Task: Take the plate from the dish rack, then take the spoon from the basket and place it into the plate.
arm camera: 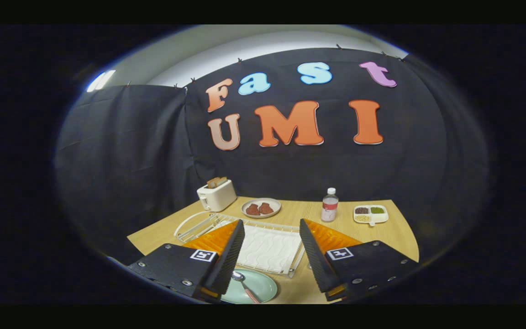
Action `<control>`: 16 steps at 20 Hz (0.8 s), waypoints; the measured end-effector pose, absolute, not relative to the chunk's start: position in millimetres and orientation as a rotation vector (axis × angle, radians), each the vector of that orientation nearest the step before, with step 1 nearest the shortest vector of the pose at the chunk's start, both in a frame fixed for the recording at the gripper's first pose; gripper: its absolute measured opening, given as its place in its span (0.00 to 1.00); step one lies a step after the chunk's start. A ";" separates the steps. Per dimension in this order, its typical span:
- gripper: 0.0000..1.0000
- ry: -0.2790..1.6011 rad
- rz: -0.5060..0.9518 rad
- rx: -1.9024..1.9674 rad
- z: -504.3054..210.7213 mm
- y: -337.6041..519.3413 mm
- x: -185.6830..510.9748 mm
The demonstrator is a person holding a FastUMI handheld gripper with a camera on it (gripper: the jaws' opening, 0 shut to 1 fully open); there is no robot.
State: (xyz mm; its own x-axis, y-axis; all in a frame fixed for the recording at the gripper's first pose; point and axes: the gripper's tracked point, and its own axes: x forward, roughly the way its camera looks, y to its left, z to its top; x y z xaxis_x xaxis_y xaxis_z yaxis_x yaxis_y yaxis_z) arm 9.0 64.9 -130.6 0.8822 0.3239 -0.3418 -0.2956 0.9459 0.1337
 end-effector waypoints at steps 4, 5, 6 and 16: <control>0.76 0.272 0.289 0.082 -88.6 53.2 24.7; 0.77 0.245 0.272 0.082 -79.6 49.4 28.7; 0.78 0.226 0.261 0.078 -71.9 46.7 31.5; 0.97 0.136 0.154 0.019 -35.9 31.1 45.8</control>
